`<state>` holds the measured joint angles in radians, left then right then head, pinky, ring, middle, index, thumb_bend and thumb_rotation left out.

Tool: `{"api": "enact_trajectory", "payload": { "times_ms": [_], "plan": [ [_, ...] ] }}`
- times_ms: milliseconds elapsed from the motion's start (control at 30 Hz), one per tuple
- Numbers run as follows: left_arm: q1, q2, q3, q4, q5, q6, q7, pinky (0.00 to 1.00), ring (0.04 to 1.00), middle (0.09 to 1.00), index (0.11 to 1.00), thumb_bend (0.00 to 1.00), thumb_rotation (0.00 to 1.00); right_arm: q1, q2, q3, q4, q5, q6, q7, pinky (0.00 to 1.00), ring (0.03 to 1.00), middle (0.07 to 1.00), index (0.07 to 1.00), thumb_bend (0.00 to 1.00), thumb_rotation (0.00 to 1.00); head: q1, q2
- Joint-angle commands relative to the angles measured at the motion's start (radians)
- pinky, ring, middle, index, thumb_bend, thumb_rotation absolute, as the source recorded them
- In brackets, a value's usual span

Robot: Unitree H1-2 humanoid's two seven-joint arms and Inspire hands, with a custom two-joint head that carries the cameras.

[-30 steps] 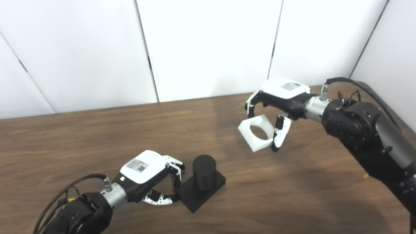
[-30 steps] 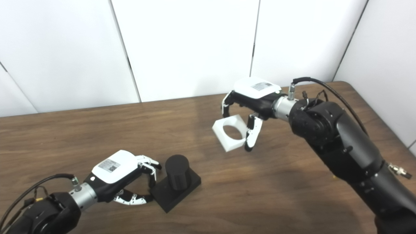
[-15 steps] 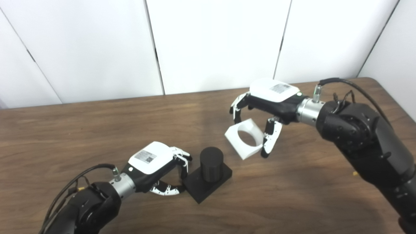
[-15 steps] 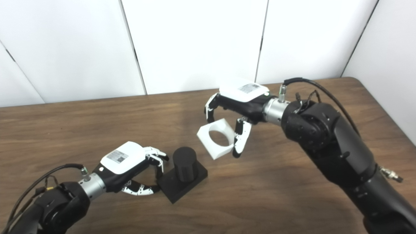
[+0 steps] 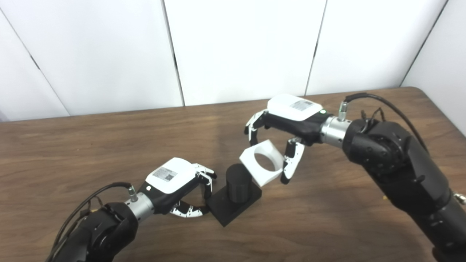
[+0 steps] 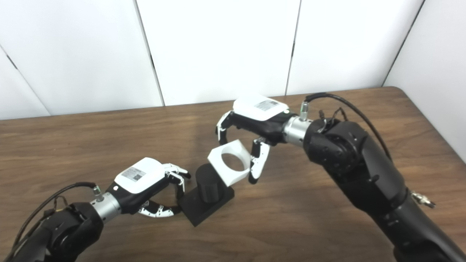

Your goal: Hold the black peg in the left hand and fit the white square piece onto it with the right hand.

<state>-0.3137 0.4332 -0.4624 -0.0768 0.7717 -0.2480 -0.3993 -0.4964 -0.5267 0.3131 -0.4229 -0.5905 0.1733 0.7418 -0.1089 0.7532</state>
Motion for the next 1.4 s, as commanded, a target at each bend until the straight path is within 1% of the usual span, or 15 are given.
{"api": "enact_trajectory", "payload": {
  "times_ms": [0, 200, 367, 500, 833, 1267, 1367],
  "plan": [
    [-0.002, -0.001, -0.025, 0.011, 0.015, -0.005, -0.031, 0.68, 0.822, 0.818, 0.482, 0.52, 0.07, -0.028, 0.004, -0.011, -0.011, -0.008, -0.015, -0.028, 0.66, 0.777, 0.76, 0.48, 0.52, 0.13, 0.0, 0.001],
    [-0.001, -0.002, -0.026, 0.007, 0.016, 0.003, -0.034, 0.68, 0.818, 0.818, 0.482, 0.52, 0.07, -0.026, 0.036, -0.001, 0.005, -0.017, -0.016, -0.031, 0.67, 0.779, 0.761, 0.48, 0.52, 0.13, 0.002, 0.001],
    [0.0, -0.001, -0.026, 0.011, 0.018, -0.006, -0.024, 0.67, 0.813, 0.814, 0.482, 0.52, 0.07, -0.026, 0.052, 0.006, 0.02, -0.026, -0.018, -0.035, 0.67, 0.78, 0.761, 0.48, 0.52, 0.13, 0.001, 0.003],
    [0.001, -0.003, -0.027, 0.006, 0.019, 0.004, -0.033, 0.67, 0.818, 0.816, 0.482, 0.52, 0.07, -0.024, 0.064, 0.009, 0.033, -0.029, -0.021, -0.036, 0.66, 0.781, 0.763, 0.48, 0.52, 0.13, 0.003, 0.003],
    [0.003, -0.002, -0.027, -0.003, 0.021, 0.006, -0.036, 0.69, 0.817, 0.816, 0.482, 0.52, 0.07, -0.023, 0.075, 0.017, 0.054, -0.031, -0.022, -0.047, 0.65, 0.775, 0.762, 0.48, 0.52, 0.13, 0.004, 0.006],
    [0.002, 0.001, -0.027, -0.004, 0.022, 0.003, -0.037, 0.67, 0.813, 0.817, 0.481, 0.52, 0.07, -0.023, 0.093, 0.031, 0.078, -0.034, -0.026, -0.059, 0.65, 0.778, 0.765, 0.48, 0.52, 0.13, 0.006, 0.009],
    [0.002, -0.001, -0.028, -0.01, 0.023, 0.007, -0.041, 0.68, 0.813, 0.816, 0.482, 0.52, 0.07, -0.024, 0.099, 0.035, 0.081, -0.029, -0.036, -0.062, 0.64, 0.775, 0.764, 0.479, 0.52, 0.13, 0.006, 0.011]
  ]
}}
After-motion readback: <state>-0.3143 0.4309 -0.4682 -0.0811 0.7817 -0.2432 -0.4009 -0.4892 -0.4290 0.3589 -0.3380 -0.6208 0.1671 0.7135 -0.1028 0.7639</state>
